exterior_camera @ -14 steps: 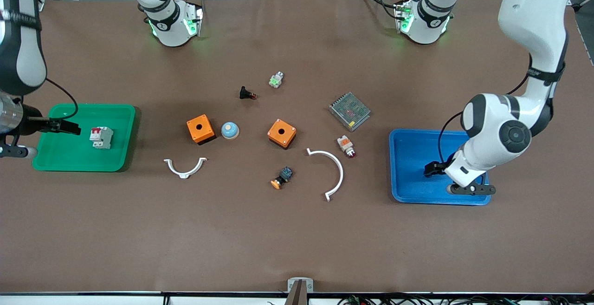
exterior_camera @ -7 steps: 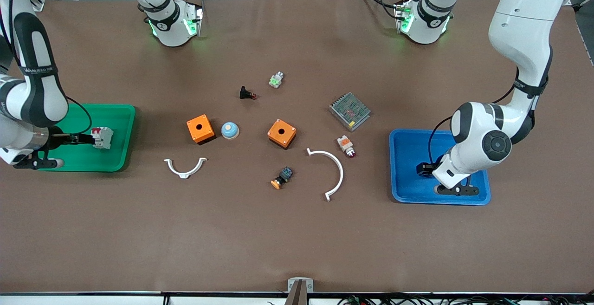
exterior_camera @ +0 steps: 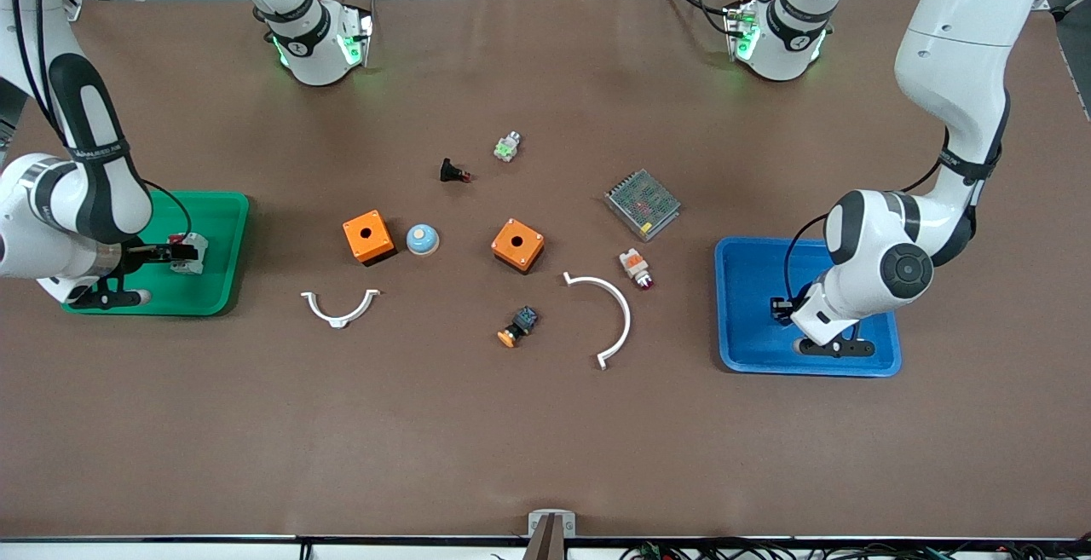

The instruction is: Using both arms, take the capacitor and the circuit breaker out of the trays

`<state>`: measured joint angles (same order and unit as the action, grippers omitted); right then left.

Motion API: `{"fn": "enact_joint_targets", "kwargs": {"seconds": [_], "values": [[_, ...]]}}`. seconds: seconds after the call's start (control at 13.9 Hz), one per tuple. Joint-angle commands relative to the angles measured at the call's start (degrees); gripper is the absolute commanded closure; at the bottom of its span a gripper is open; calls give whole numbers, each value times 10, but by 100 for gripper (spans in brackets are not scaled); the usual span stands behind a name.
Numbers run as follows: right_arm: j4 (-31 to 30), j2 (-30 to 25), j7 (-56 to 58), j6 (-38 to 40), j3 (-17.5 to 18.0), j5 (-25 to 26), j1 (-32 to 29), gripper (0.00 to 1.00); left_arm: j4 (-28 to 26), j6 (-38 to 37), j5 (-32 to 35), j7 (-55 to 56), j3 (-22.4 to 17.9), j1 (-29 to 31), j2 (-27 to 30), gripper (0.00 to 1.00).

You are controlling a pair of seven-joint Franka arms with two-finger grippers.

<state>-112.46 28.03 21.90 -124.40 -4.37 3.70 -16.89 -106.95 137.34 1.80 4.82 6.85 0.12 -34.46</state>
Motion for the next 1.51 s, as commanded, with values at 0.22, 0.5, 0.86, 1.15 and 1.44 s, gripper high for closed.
{"fn": "enact_joint_targets", "kwargs": {"seconds": [0.22,0.5,0.86,1.15,1.44], "values": [[-14,-6,16,-17,13,2,-17,76,21,-63,3,8,25,-6,55,100],[-7,-11,10,-9,15,1,-10,95,24,-106,9,139,121,-14,84,100],[50,-36,-25,95,23,-92,19,94,24,-99,12,363,133,-158,69,100],[68,-62,-174,143,23,-105,99,94,22,-57,12,465,133,-233,27,99],[73,-71,-355,137,23,-119,201,94,20,-27,12,491,132,-258,-14,92]]}}
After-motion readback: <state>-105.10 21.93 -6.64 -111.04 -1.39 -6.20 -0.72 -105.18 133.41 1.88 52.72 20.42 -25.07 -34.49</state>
